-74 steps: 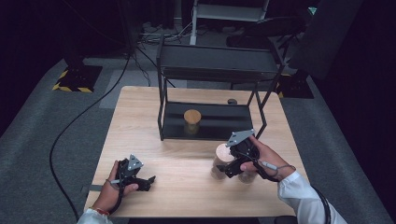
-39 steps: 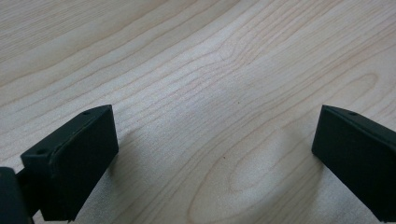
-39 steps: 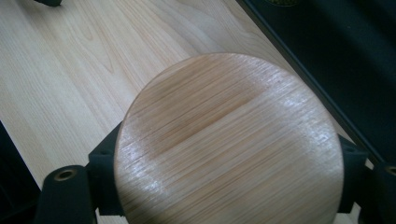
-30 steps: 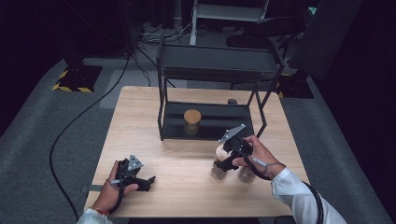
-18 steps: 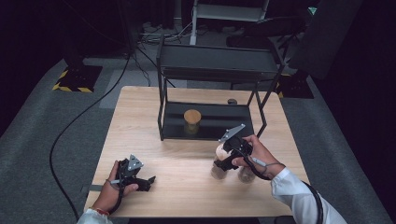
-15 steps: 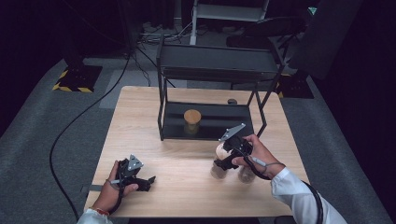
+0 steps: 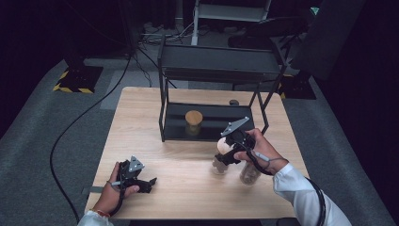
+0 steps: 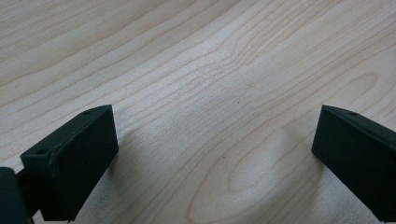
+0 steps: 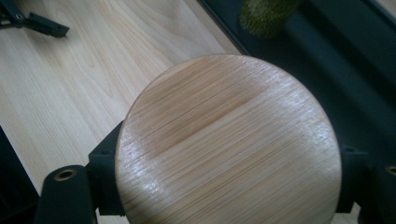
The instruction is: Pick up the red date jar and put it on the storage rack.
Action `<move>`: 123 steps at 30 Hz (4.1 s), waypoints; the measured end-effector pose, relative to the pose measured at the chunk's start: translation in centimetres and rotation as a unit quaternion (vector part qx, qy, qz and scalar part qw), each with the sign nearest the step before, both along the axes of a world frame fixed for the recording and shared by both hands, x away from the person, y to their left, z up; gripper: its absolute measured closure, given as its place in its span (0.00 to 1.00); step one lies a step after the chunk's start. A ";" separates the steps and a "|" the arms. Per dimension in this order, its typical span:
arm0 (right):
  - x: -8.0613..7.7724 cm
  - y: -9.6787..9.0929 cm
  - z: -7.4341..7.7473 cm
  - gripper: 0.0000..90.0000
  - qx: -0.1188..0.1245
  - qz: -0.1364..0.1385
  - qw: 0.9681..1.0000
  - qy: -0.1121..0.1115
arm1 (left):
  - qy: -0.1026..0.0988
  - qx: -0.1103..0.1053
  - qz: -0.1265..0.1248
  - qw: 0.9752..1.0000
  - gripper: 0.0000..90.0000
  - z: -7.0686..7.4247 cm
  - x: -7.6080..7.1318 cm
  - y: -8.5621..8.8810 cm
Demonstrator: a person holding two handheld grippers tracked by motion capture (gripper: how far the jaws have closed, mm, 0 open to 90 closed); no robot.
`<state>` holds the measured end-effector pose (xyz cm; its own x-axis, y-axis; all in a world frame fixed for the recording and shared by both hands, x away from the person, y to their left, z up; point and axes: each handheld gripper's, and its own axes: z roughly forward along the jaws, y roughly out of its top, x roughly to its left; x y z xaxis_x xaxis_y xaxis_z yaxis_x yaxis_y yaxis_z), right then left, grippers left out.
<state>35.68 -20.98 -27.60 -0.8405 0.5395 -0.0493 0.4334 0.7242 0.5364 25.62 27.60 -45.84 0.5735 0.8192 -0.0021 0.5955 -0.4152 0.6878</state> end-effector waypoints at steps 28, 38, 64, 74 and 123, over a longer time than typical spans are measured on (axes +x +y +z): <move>4.3 2.6 1.5 0.26 -0.015 -0.029 0.999 -0.018 | 0.000 0.000 0.000 1.000 0.00 0.0 0.0 0.0; 5.3 2.3 2.0 0.26 -0.014 -0.039 0.999 -0.028 | 0.000 0.000 0.000 1.000 0.00 0.0 0.0 0.0; 9.2 3.2 1.5 0.26 -0.017 -0.065 0.997 -0.037 | 0.000 0.000 0.000 1.000 0.00 0.0 0.0 0.0; 10.4 3.8 0.9 0.26 -0.019 -0.077 0.996 -0.032 | 0.000 0.000 0.000 1.000 0.00 0.0 0.0 0.0; 13.9 2.7 -1.8 0.25 0.016 -0.139 0.990 0.002 | 0.000 0.000 0.000 1.000 0.00 0.0 0.0 0.0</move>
<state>49.54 -18.30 -29.44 -0.6599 0.7510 -0.0254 0.6158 0.5598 0.5544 25.62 27.61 -45.84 0.5739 0.8189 -0.0027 0.5958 -0.4153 0.6875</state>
